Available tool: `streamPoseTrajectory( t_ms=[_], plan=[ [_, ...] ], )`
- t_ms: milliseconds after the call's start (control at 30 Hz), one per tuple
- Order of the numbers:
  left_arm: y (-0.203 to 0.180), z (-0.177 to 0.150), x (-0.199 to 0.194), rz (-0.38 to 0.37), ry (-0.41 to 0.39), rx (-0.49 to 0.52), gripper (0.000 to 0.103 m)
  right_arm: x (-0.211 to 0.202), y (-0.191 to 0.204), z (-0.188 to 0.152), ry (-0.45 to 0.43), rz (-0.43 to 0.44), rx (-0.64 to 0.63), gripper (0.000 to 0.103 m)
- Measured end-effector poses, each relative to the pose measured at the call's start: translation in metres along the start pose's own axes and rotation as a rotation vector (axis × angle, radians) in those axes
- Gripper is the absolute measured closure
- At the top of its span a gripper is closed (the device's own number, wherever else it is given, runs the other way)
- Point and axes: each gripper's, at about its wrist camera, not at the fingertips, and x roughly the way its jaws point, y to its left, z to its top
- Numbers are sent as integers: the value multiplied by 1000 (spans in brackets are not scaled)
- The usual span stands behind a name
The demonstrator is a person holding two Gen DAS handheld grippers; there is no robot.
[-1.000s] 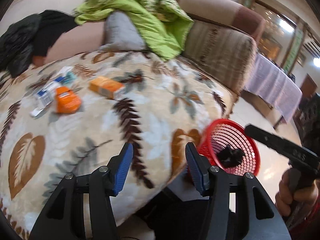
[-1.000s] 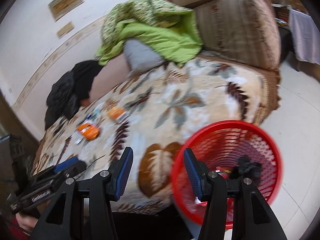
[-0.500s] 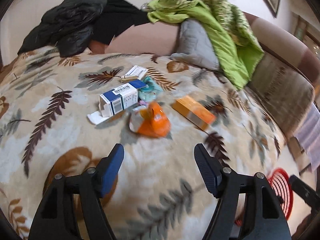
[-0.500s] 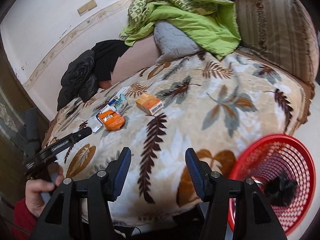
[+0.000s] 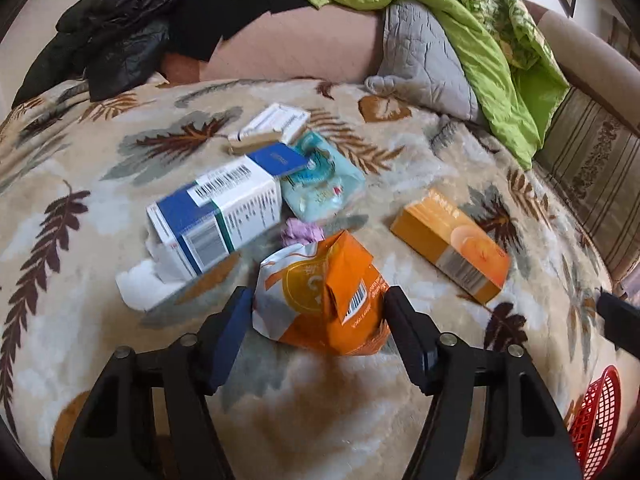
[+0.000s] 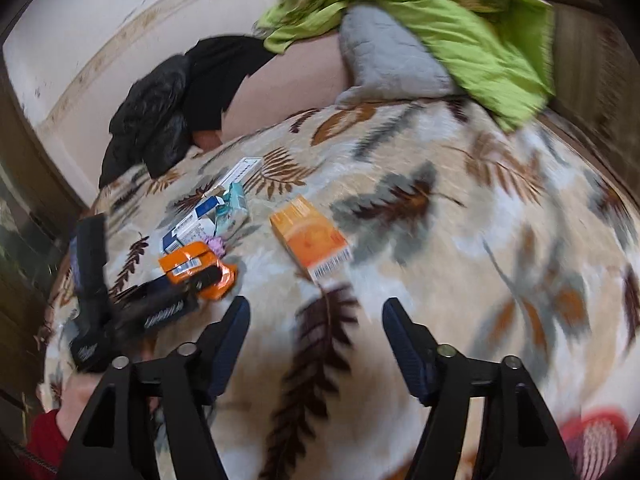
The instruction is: Collect trash
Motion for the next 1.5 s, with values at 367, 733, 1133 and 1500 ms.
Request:
streamPoseTrajectory(
  t_ms=[367,733,1133,1500],
  plan=[
    [18,9,-35,-30,-58,-28,40,114,-2,38,146,-52,-172,22],
    [22,8,-57,30,-123,-1,39,71,27,-10,90,-91,-4,52],
    [23,-11,-97,105,-207,71,39,-26,95,-48,-176,-208,-67,52],
    [38,-33,-152,194,-320,64,39,-49,138,-69,-279,-232,-174,52]
  ],
)
